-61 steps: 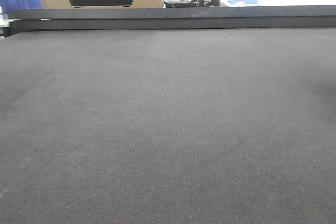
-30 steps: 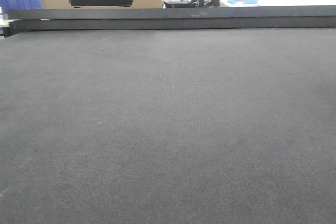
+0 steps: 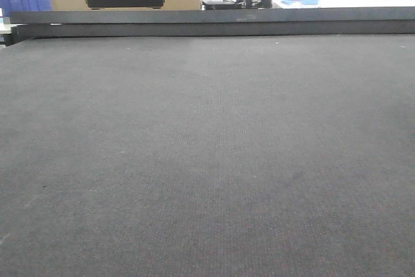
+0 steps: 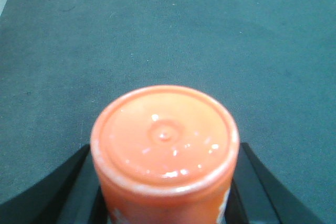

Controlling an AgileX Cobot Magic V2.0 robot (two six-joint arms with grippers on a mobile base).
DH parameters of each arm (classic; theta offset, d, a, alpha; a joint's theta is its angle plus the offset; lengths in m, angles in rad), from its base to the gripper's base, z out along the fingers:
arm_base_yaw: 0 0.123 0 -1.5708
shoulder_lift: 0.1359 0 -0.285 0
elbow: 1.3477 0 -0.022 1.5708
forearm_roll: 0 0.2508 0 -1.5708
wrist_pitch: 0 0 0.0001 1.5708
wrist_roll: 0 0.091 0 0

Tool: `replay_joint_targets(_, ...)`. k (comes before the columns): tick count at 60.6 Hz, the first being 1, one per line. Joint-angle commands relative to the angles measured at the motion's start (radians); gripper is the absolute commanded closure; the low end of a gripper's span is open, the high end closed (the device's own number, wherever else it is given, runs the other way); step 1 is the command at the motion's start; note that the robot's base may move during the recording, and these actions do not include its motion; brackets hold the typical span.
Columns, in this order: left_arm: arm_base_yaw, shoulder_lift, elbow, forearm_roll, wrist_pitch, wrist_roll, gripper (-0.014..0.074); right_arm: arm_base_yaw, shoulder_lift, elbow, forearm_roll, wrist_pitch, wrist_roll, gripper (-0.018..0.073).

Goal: Place cylindrical capacitor in blue bin on shelf
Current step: 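Close both grippers on the cylinders and lift them off the table, then drive the base away from the table holding both cylinders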

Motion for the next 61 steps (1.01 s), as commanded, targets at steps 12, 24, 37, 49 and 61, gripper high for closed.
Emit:
replay_joint_targets(12,-0.003,-0.002,0.0,0.001,-0.023,-0.004,0.0708,0.003,0.019,-0.031,0.002,0.045,-0.004,0.0629)
replay_joint_targets(24,-0.003,-0.002,0.0,0.002,-0.026,-0.004,0.0708,0.003,0.019,-0.031,0.002,0.041,-0.004,0.0629)
replay_joint_targets(37,-0.003,-0.002,0.0,0.002,-0.026,-0.004,0.0708,0.003,0.019,-0.031,0.002,0.039,-0.004,0.0629)
replay_joint_targets(49,-0.003,-0.002,0.0,0.002,-0.026,-0.004,0.0708,0.003,0.019,-0.031,0.002,0.039,-0.004,0.0629)
replay_joint_targets(61,-0.003,-0.002,0.0,0.002,-0.026,-0.004,0.0708,0.003,0.019,-0.031,0.002,0.039,-0.004,0.0629)
